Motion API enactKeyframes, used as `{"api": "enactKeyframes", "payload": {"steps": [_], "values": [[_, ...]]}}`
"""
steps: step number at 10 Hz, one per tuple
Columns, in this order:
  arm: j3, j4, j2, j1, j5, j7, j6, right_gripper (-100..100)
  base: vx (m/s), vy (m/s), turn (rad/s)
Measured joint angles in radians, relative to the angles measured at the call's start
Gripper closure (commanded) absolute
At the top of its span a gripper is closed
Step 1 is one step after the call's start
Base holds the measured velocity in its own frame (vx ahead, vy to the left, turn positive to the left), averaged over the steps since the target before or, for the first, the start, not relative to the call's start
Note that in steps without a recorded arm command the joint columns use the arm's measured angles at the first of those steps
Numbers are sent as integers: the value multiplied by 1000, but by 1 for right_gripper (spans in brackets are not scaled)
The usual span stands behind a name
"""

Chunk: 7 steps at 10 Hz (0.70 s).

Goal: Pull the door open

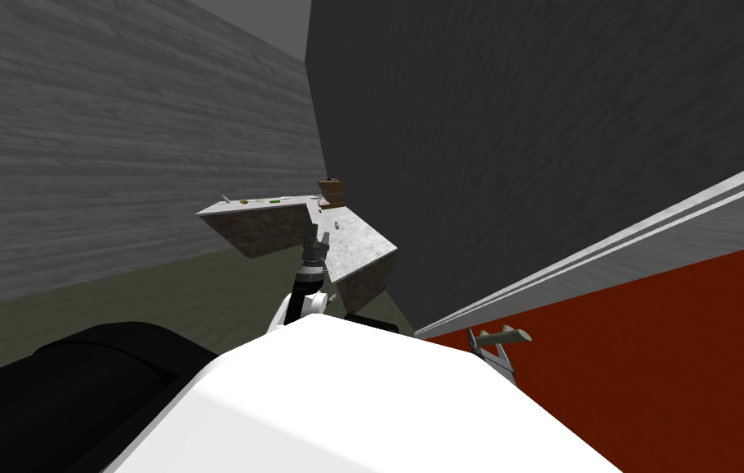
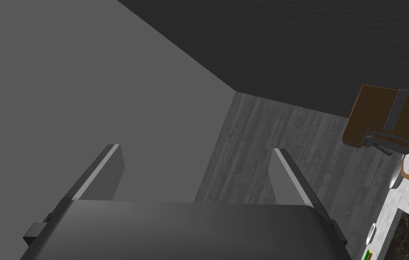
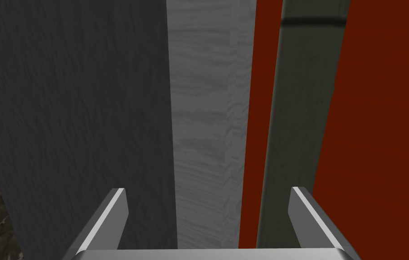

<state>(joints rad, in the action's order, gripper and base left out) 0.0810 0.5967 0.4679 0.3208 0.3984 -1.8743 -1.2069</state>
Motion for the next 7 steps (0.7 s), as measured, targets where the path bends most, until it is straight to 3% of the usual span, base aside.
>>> {"api": "enactKeyframes", "payload": {"steps": [1,2,4,5,6,7], "values": [[-1,-1,0,-3,0,0,0,-100,-96,57,-28],[-3,-30,-5,-37,1,5,3,-100,-170,83,20],[-12,5,-10,-55,8,29,54,-100,-159,10,24],[-16,12,-14,-67,11,39,73,-100,-115,-29,21],[-17,-17,-18,-95,11,43,76,-100,-113,-97,55],[-22,-3,-24,-110,15,56,98,-100,-86,-128,67]]}}
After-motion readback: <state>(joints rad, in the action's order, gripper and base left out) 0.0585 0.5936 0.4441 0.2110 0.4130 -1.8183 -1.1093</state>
